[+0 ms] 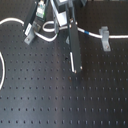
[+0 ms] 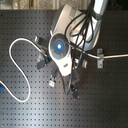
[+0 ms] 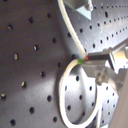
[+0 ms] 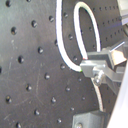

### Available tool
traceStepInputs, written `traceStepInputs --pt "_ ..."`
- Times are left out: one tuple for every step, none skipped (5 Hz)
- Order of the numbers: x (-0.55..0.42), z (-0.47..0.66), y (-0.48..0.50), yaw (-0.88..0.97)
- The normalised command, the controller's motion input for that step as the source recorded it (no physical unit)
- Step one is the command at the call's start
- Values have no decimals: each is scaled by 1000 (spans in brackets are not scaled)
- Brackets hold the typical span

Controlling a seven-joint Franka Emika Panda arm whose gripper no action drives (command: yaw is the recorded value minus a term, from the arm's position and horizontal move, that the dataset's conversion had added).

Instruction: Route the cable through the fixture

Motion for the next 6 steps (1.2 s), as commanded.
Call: traceStepInputs --pt "6 0 -14 0" --pt "83 -139 -180 0" --pt "149 -314 -252 46" --pt "105 -358 -241 286" --pt "312 -308 -44 446" --pt "361 -190 23 426"
